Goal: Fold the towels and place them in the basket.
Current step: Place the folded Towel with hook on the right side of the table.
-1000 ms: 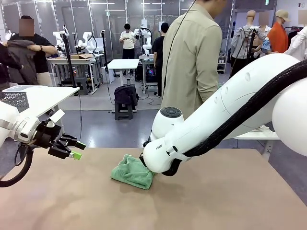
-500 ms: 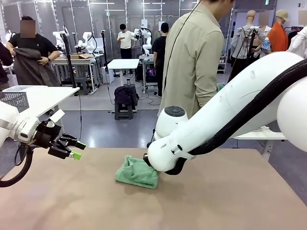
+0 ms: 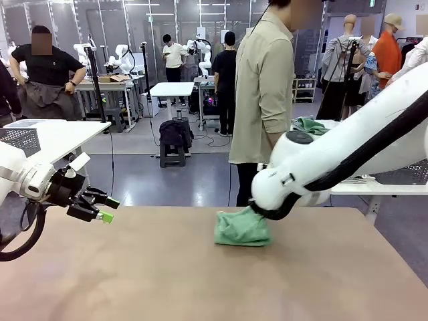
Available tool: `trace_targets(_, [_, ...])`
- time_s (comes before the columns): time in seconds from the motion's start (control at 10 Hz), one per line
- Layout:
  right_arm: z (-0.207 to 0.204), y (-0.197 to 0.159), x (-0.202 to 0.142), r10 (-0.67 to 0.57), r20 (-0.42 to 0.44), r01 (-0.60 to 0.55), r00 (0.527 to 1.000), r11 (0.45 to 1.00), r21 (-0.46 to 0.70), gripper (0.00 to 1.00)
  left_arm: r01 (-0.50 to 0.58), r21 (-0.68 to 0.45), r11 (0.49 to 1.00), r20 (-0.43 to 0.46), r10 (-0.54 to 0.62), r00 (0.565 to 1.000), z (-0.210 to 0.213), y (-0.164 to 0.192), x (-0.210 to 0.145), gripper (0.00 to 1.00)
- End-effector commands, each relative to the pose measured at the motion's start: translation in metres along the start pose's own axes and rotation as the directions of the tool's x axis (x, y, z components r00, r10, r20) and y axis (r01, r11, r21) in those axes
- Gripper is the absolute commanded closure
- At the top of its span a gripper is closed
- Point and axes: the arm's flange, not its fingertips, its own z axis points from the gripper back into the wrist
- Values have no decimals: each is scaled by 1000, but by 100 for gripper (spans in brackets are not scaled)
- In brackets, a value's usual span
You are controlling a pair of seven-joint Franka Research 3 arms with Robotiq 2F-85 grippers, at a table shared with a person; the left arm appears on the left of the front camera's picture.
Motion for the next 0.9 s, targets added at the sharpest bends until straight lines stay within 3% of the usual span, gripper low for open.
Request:
trace_targets(0.0, [7, -38, 25, -10, -10, 10, 1000, 1000, 9, 95, 2, 0, 1000, 0, -2, 1000, 0, 0, 0, 18])
trace_targets(0.3, [12, -93, 62, 63, -27, -63, 998, 998, -8, 95, 2, 0, 1000, 0, -2, 1000, 0, 0, 0, 18])
trace_targets(0.8, [-1, -190, 87, 183, -93, -194, 979, 973, -122, 95, 2, 0, 1000, 0, -2, 1000, 0, 0, 0, 18])
